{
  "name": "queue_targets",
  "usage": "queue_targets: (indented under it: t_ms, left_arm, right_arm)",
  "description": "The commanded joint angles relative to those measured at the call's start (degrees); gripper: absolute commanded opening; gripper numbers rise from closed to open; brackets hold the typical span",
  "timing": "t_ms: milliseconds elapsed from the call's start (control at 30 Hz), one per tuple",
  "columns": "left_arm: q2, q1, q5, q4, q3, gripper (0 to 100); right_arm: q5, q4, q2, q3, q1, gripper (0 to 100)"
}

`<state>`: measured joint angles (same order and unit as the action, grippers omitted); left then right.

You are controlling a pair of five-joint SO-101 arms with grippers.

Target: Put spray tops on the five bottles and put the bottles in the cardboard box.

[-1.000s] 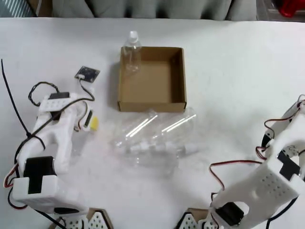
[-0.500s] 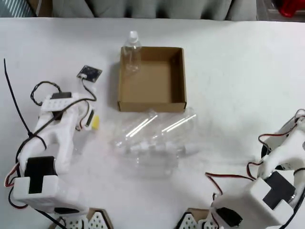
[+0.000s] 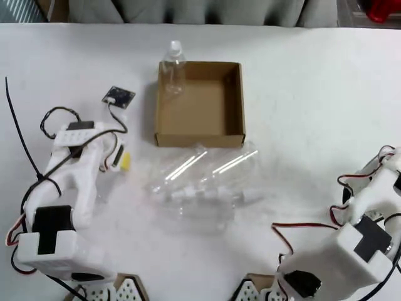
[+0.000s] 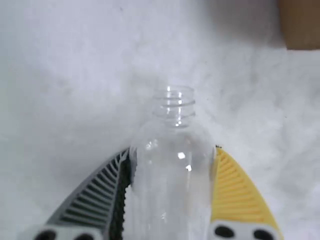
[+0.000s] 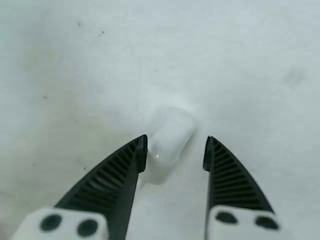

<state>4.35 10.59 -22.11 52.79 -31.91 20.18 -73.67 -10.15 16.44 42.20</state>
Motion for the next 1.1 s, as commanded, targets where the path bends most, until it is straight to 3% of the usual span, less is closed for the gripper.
queue_targets:
  t_ms: [0,233,367,600,867,1067]
  left_arm:
    - [-2.9,-1.1,-1.1,-1.3,1.0,2]
    - [-2.9,-1.1,-1.1,-1.3,1.0,2]
    - [-2.9,-1.1,-1.1,-1.2,1.0,2]
    - [-2.9,-1.0,-1.2,-1.3,0.6,2]
    - [-2.9,-1.0,-1.4,-1.3,0.4,2]
    - [-2.9,-1.0,-1.4,-1.2,0.4,2]
  right_arm:
    - [1.5,3.4,-1.5,-0.5,-0.7,15.2]
    - [3.2,6.2,-5.8,-0.5,-2.3,14.6]
    - [3.1,6.2,-4.7,-0.6,-1.5,0.9]
    - [2.8,0.9,2.1,-0.6,-0.9,1.8]
    - [-8.1,-8.6,17.8,-0.3,-3.9,1.6]
    - [-13.2,-14.3,28.7,-0.2,-14.1,1.6]
